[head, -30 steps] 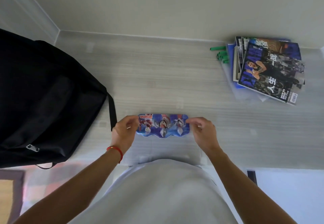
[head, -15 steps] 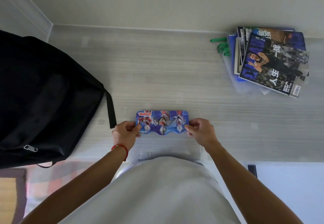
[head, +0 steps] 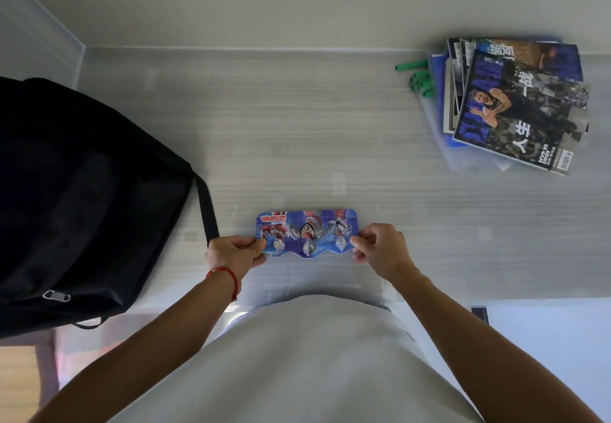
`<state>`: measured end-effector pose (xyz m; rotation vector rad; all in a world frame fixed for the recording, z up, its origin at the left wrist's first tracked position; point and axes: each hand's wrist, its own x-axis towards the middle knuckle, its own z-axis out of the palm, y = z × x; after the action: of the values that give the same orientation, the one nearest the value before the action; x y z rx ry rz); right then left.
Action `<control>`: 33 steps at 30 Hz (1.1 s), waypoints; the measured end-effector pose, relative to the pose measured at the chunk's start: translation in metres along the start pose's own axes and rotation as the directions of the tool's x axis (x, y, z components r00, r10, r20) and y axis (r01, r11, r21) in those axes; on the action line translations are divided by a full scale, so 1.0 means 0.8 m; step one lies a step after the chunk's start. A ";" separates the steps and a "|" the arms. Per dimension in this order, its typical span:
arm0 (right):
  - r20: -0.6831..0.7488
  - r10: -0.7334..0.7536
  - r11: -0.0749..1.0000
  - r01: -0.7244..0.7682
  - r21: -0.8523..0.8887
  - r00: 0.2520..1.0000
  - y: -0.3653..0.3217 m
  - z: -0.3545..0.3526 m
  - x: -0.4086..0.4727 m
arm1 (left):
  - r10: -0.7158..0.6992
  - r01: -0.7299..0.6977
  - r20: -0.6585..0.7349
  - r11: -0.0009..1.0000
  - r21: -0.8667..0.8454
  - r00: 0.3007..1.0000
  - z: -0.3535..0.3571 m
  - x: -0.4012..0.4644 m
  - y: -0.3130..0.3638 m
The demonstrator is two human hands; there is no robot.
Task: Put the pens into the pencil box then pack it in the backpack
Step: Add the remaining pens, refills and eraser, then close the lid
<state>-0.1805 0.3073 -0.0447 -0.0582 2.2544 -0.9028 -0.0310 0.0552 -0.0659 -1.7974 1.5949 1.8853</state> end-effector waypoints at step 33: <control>0.210 0.086 0.995 -0.075 -0.059 0.974 -0.011 -0.011 0.021 | -0.123 0.122 0.002 0.984 -0.133 0.992 0.004 0.001 0.001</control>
<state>-0.2003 0.3011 -0.0445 -0.0816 2.0655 -0.7585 -0.0337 0.0564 -0.0672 -1.9065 1.3550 1.9734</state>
